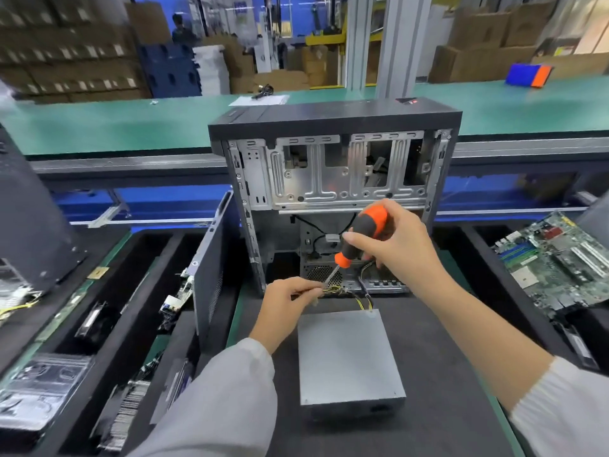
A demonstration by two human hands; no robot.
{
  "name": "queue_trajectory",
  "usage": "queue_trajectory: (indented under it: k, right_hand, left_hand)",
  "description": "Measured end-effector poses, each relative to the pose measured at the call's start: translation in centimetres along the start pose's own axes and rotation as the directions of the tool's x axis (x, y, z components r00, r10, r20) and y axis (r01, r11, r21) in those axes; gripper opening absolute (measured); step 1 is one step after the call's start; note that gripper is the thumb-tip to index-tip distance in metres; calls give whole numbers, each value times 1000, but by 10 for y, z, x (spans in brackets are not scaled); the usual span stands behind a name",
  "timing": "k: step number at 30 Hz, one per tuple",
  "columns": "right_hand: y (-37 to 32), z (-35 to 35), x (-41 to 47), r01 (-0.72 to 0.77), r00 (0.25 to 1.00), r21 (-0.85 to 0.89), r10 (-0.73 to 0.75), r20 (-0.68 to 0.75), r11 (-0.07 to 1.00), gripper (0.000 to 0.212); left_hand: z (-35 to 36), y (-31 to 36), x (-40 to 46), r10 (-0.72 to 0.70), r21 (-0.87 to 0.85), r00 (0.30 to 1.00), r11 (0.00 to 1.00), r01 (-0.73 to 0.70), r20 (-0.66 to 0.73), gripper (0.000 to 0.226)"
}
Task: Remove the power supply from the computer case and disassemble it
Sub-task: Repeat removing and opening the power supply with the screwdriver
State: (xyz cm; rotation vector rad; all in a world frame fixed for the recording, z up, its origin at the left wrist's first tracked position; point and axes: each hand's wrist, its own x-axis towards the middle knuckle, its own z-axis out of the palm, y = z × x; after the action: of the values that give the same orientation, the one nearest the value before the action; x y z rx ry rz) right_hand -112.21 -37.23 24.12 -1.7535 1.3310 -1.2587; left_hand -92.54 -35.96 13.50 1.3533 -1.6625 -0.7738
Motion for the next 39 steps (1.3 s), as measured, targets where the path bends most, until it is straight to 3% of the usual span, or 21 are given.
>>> queue_trajectory:
  k: [4,8,13,17,23,30,39]
  right_hand:
    - [-3,14,-4,84,995,25,-85,45,996,29]
    - [-5,20,-3,163,985,-10,-162,61,987,27]
    - [1,38,-2,168,982,-141,-153,113,976,31]
    - [10,54,-2,182,977,-194,-155,147,964,32]
    - [19,63,-3,175,980,-174,-155,121,969,31]
    - [18,64,0,164,983,-201,-143,118,966,31]
    - [16,62,3,148,984,-179,-127,124,973,30]
  left_hand:
    - [-10,-15,-6,-24,29,999,999,23,22,22]
    - [-11,-31,-9,-85,50,962,996,74,260,45]
    - [-1,-42,6,-39,211,993,977,14,114,22]
    - [-10,-60,10,-109,282,974,958,50,200,23]
    - [-8,-68,-3,-61,117,964,993,31,260,37]
    - [-6,-72,-20,-174,-159,950,963,220,259,43]
    - [-8,-77,-18,-179,-143,936,963,230,302,27]
